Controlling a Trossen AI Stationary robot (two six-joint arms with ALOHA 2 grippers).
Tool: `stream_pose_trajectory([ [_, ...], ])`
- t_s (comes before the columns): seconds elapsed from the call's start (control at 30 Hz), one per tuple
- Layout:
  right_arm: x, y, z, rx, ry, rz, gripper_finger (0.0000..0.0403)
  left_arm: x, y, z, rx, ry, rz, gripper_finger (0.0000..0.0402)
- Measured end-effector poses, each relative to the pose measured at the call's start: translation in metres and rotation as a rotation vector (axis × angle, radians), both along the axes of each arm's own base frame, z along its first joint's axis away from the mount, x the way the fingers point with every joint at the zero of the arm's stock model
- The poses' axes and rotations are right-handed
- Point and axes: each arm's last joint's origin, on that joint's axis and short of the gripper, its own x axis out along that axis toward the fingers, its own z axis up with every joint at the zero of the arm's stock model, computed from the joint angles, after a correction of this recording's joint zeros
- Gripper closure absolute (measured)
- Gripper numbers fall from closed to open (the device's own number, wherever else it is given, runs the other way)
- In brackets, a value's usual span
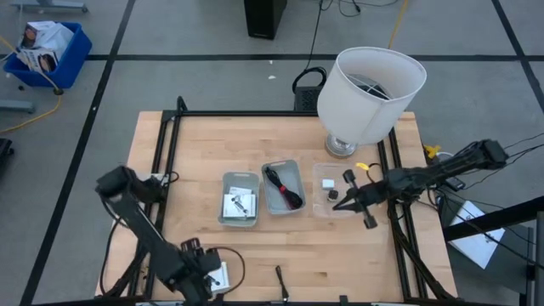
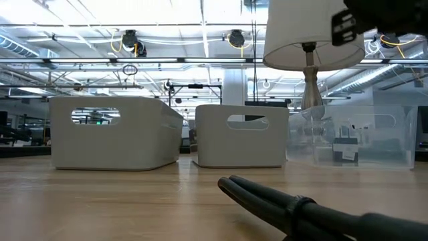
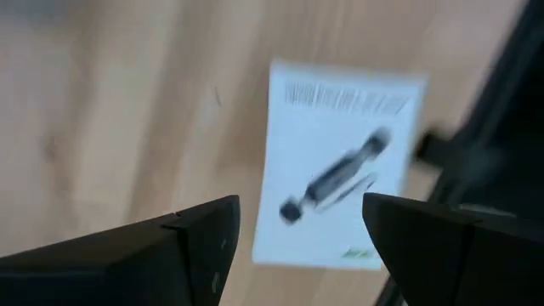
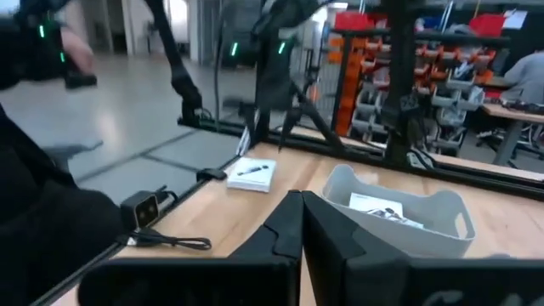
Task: Pick and place items into bin
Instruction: Put the card reader box into the left gray bin
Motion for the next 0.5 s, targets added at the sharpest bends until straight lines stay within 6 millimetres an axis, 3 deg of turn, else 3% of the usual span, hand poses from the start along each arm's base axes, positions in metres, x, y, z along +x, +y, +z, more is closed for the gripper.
stream_pose_trajectory([
  [0.1,-0.012,-0.004,-0.009,0.034,-0.046,-0.001,0.0399,0.003,-0.007,-0.028,0.012,0.130,-0.030,0.0149],
  [0.2,-0.020,-0.006,-0.010,0.056,-0.115,0.000,0.0399,0.005,-0.009,-0.041,0.027,0.181,-0.060,0.0149],
  [0.5,-0.023,-0.007,-0.009,0.060,-0.146,0.000,0.0399,0.005,0.003,-0.042,0.128,0.213,-0.112,0.0149],
])
